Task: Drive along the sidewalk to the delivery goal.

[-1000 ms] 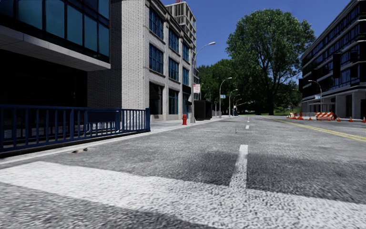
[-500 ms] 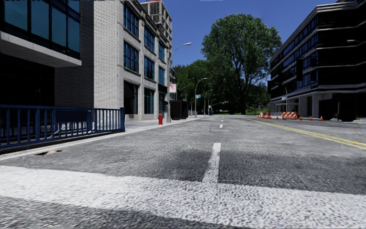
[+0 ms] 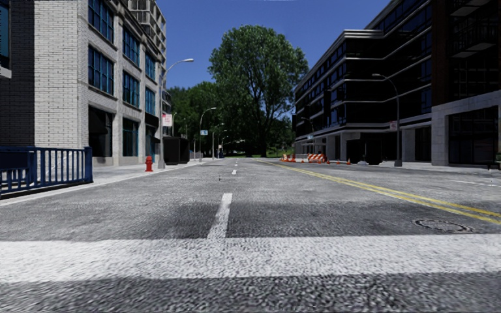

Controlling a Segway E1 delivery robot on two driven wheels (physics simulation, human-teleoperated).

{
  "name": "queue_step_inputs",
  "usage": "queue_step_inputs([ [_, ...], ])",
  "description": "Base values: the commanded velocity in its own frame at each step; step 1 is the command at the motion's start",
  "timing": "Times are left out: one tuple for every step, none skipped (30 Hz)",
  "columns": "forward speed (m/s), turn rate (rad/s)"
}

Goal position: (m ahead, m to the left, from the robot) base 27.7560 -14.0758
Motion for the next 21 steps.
queue_step_inputs([
  [-0.72,-0.66],
  [-0.72,-0.66],
  [-0.78,-0.66],
  [-0.79,-0.66],
  [-0.79,-0.66],
  [-0.78,-0.66],
  [-0.78,-0.66],
  [-0.77,-0.66],
  [-0.77,-0.66],
  [-0.77,-0.66],
  [-0.77,-0.66],
  [-0.77,-0.66],
  [-0.77,-0.66],
  [-0.77,-0.66],
  [-0.77,-0.66],
  [-0.77,-0.66],
  [-0.77,-0.66],
  [-0.78,-0.66],
  [-0.78,-0.66],
  [-0.79,-0.66],
  [-0.79,-0.66],
])
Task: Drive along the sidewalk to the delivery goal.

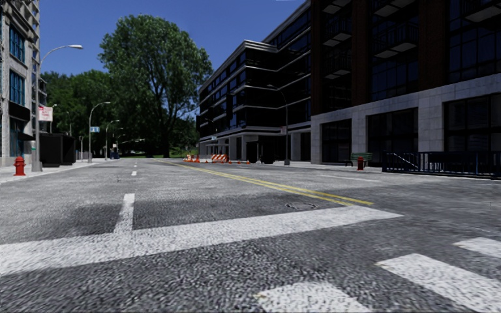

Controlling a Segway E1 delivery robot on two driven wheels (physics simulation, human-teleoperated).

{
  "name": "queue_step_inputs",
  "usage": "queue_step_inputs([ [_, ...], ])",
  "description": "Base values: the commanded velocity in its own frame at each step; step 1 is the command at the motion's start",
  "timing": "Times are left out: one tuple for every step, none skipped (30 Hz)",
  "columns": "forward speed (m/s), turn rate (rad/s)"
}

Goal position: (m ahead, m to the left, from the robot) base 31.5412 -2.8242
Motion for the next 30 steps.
queue_step_inputs([
  [-0.79,-0.66],
  [-0.79,-0.66],
  [-0.79,-0.66],
  [-0.79,-0.66],
  [-0.78,-0.66],
  [-0.72,-0.66],
  [-0.41,-0.2],
  [-0.41,-0.2],
  [-0.02,-0.02],
  [0.0,0.0],
  [0.0,0.0],
  [0.0,0.0],
  [0.0,0.0],
  [0.0,0.0],
  [0.0,0.0],
  [0.0,0.0],
  [0.0,0.0],
  [0.0,0.0],
  [0.0,0.0],
  [0.0,-0.04],
  [0.0,-0.04],
  [0.0,-0.15],
  [0.0,-0.22],
  [0.0,-0.24],
  [0.0,-0.24],
  [2.0,-0.24],
  [2.0,-0.29],
  [2.0,-0.43],
  [2.0,-0.54],
  [2.0,-0.54],
])
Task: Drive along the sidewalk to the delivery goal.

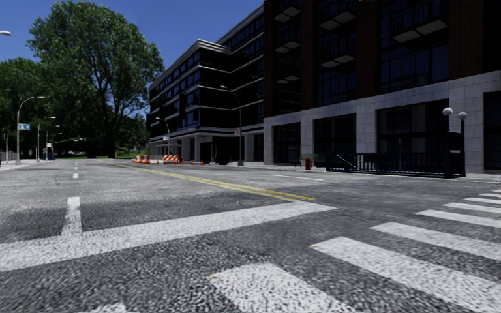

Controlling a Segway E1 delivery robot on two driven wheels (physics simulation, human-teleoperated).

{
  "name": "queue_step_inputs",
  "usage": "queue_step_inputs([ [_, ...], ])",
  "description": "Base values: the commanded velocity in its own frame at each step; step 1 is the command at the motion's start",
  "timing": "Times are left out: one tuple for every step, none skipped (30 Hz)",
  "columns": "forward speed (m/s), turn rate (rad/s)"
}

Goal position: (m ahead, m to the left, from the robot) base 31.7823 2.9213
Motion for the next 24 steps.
queue_step_inputs([
  [2.0,-0.58],
  [2.0,-0.59],
  [2.0,-0.59],
  [2.0,-0.59],
  [2.0,-0.59],
  [2.0,-0.59],
  [2.0,-0.6],
  [2.0,-0.6],
  [2.0,-0.6],
  [2.0,-0.6],
  [2.0,-0.6],
  [2.0,-0.6],
  [2.0,-0.6],
  [2.0,-0.6],
  [2.0,-0.6],
  [2.0,-0.6],
  [2.0,-0.6],
  [2.0,-0.6],
  [2.0,-0.6],
  [2.0,-0.6],
  [2.0,-0.6],
  [2.0,-0.6],
  [2.0,-0.6],
  [2.0,-0.6],
])
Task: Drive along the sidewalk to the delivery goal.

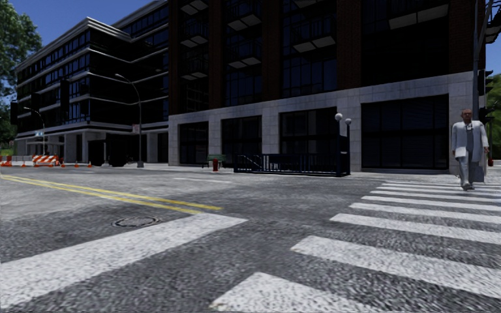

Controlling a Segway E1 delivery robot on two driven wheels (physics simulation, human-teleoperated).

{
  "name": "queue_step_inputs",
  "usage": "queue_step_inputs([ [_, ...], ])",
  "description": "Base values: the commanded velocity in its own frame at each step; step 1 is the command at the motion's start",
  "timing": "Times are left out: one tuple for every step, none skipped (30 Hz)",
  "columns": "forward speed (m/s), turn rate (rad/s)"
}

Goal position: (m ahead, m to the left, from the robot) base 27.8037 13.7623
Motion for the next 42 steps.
queue_step_inputs([
  [2.0,-0.6],
  [2.0,-0.61],
  [2.0,-0.61],
  [2.0,-0.71],
  [2.0,-0.77],
  [2.0,-0.8],
  [2.0,-0.8],
  [2.0,-0.8],
  [2.0,-0.81],
  [2.0,-0.81],
  [2.0,-0.81],
  [2.0,-0.81],
  [2.0,-0.81],
  [2.0,-0.81],
  [2.0,-0.81],
  [2.0,-0.81],
  [2.0,-0.81],
  [2.0,-0.81],
  [2.0,-0.81],
  [2.0,-0.81],
  [2.0,-0.81],
  [2.0,-0.81],
  [2.0,-0.81],
  [2.0,-0.81],
  [2.0,-0.81],
  [2.0,-0.81],
  [2.0,-0.81],
  [2.0,0.0],
  [2.0,0.0],
  [2.0,0.0],
  [2.0,0.0],
  [2.0,0.0],
  [2.0,0.0],
  [2.0,0.0],
  [2.0,0.0],
  [2.0,0.0],
  [2.0,0.0],
  [2.0,0.0],
  [2.0,0.0],
  [2.0,0.0],
  [2.0,0.0],
  [2.0,0.0],
])
